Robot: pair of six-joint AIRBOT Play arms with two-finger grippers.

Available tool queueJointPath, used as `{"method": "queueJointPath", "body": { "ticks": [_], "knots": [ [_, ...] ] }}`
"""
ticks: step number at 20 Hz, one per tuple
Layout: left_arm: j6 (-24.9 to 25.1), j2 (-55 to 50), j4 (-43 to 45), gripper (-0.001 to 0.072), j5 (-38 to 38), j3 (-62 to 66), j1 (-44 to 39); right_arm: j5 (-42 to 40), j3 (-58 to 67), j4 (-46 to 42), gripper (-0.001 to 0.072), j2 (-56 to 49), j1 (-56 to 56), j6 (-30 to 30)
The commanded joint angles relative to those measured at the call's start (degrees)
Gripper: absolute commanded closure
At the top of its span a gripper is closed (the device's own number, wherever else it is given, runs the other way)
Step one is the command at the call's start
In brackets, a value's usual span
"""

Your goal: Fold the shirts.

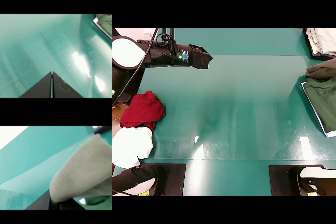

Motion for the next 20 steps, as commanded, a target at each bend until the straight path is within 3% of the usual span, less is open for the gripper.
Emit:
{"method": "queueJointPath", "body": {
  "ticks": [1, 6, 9, 14, 18, 19, 20],
  "knots": [
    [0.0, 0.0, 0.0, 0.0683, 0.0, 0.0, 0.0, 6.1, 6.5, 1.0, 0.0695, 0.0, -1.2, 0.0],
    [0.0, 0.0, 0.0, 0.0683, -0.6, 0.0, 0.0, 11.1, 9.5, 0.6, 0.0695, 0.9, -1.3, 0.4],
    [0.0, 0.0, 0.0, 0.0683, -1.6, 0.0, 0.0, 10.9, 4.5, -6.4, 0.0695, 5.0, -1.5, 0.6],
    [0.1, 0.0, 0.0, 0.0683, -1.6, 0.0, 0.0, 11.8, -7.3, -9.8, 0.0694, 12.1, -7.8, 0.8],
    [0.1, 0.0, 0.0, 0.0682, -1.6, 0.0, 0.0, 14.8, -17.6, -22.5, 0.0691, 17.4, -14.4, 1.7],
    [0.1, 0.0, 0.0, 0.0683, -1.6, 0.0, 0.0, 15.0, -20.4, -26.6, 0.0678, 18.8, -16.0, 2.0],
    [0.1, 0.0, 0.0, 0.0683, -1.6, 0.0, 0.0, 15.0, -22.7, -29.8, 0.0546, 19.9, -17.5, 2.2]
  ]
}}
